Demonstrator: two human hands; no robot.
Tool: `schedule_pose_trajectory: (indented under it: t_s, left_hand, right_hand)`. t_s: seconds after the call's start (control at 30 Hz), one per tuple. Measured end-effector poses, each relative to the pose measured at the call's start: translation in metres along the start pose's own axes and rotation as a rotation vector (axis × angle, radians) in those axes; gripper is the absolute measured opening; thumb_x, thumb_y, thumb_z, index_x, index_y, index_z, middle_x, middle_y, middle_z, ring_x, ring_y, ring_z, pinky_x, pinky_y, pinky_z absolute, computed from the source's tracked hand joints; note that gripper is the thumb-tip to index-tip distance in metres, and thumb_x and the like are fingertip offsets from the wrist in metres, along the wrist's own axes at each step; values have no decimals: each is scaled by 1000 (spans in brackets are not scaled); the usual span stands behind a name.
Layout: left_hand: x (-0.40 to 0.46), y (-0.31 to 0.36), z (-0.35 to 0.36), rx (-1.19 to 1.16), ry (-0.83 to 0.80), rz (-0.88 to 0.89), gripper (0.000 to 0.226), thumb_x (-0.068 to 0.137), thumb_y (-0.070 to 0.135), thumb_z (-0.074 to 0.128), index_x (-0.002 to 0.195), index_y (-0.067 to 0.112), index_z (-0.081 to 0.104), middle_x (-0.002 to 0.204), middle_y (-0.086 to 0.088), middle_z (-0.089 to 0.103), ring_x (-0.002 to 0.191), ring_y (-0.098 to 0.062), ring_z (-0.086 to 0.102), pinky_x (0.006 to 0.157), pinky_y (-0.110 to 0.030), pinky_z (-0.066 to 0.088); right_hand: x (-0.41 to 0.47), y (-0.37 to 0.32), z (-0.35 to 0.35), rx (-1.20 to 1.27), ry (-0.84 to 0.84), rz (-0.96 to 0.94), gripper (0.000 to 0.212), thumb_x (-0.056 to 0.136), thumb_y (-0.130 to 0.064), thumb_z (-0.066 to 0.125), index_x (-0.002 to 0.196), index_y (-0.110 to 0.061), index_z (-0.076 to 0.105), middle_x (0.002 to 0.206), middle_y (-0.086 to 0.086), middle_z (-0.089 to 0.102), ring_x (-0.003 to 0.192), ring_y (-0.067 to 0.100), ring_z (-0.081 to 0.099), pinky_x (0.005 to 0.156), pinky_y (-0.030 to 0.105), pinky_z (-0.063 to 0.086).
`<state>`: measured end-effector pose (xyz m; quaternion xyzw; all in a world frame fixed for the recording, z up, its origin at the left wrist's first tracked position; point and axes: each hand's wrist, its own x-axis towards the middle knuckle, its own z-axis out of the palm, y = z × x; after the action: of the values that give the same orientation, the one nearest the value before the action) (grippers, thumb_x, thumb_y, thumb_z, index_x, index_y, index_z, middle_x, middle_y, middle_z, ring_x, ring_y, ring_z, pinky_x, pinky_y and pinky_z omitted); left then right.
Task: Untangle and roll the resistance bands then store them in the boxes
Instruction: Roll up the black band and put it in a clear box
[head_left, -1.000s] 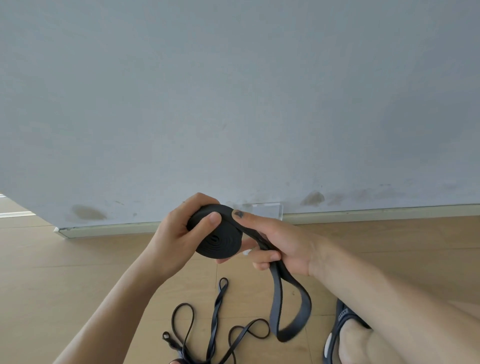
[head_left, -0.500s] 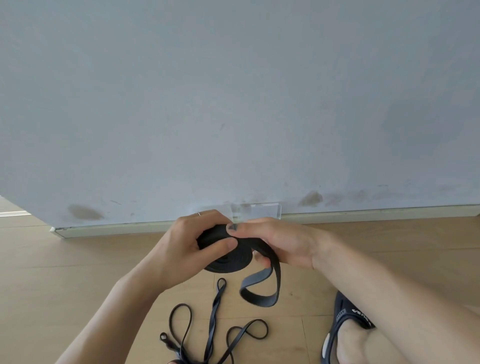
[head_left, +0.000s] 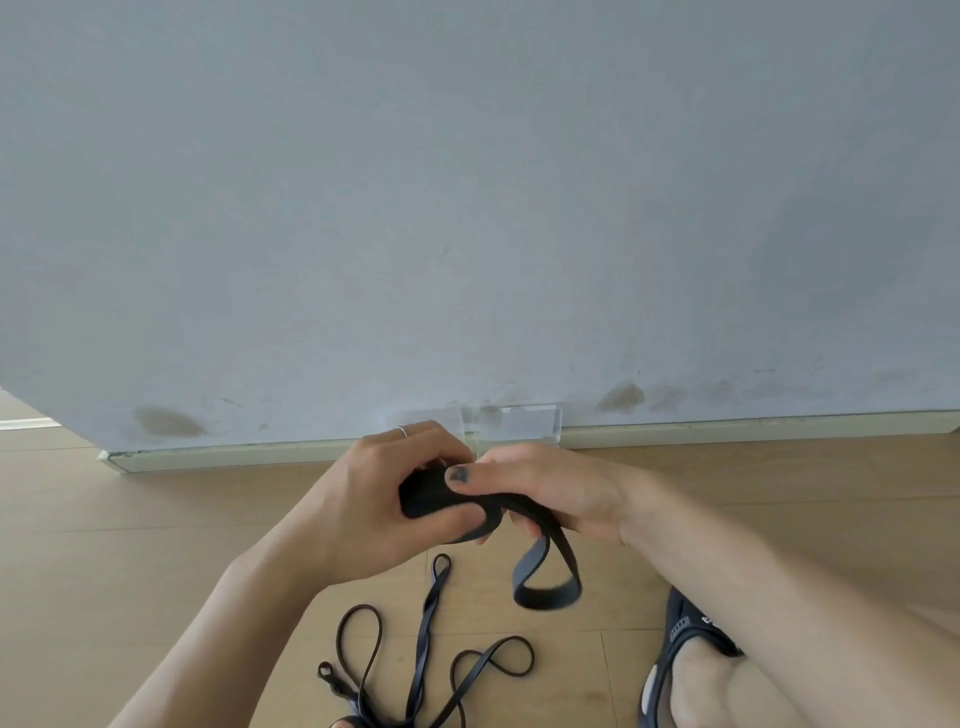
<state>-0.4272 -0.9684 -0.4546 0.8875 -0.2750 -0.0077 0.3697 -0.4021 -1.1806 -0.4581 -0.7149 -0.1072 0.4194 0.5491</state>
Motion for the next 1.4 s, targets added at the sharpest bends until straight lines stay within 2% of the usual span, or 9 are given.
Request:
schedule_pose_trajectory:
  t_s: [0.17,0.27,0.53,0.73,0.9,1.0,1.13,1.27,1.4]
  left_hand:
    - [1,-2,8,58,10,18,14,89,42,64,89,29,66,82,15,61,75,-9,56,65,-20,43]
    - [2,-2,-2,-72,65,13,9,92,35,65,94,28,69,83,14,65,78,-11,62,68,-15,44]
    - [-2,-3,8,147,-54,-1,24,86,55,62,93,32,64,86,14,62,77,-11,59,66,-30,49]
    - [0,-6,-3,-81,40,-44,17,88,40,65,97,26,70,85,13,66,80,-12,63,67,-17,46]
    - [0,-5,8,63,-74,-89,24,79,53,67,94,34,66,85,12,66,82,-12,62,70,-33,52]
    - [0,-6,8,9,-44,-79,20,84,47,67,89,28,67,80,9,65,77,-15,60,68,-35,51]
    - [-2,-9,-1,-163,-4,-101,12,85,26,75,97,27,72,88,10,70,82,-15,66,71,-23,51]
    - [-1,-10,8,21,-94,-127,22,79,51,71,96,37,66,89,15,67,84,-12,64,72,-35,54]
    - [1,-9,11,55,-78,-78,22,85,53,64,93,33,65,86,13,63,79,-14,58,69,-35,50]
  right_hand:
    - [1,3,-3,-81,14,54,59,89,-73,60,102,-15,63,88,3,63,68,14,50,67,28,42]
    - [-2,2,-6,40,-121,22,60,95,-72,51,127,-24,66,110,14,76,86,29,52,68,29,39]
    - [2,2,0,-306,24,95,69,90,-80,49,100,-14,65,93,8,81,63,15,46,62,26,39]
    - [-2,1,-11,18,-77,64,65,90,-73,56,129,-22,68,112,7,78,65,17,45,62,28,34]
    - [2,4,-5,-161,77,70,68,90,-68,64,103,-1,67,72,-7,61,65,14,46,59,23,40]
    - [3,5,-6,-151,35,73,65,89,-75,58,97,-11,68,78,0,68,63,15,45,61,26,40]
    - [1,4,-13,-4,-61,66,68,87,-73,62,123,-16,70,114,26,72,60,14,42,61,28,38]
    - [8,6,-6,-205,21,58,75,89,-76,59,105,-3,71,101,16,77,63,13,51,62,26,42]
    - [4,5,-7,-157,-24,106,58,88,-74,58,98,-17,67,92,11,74,62,12,51,64,24,45]
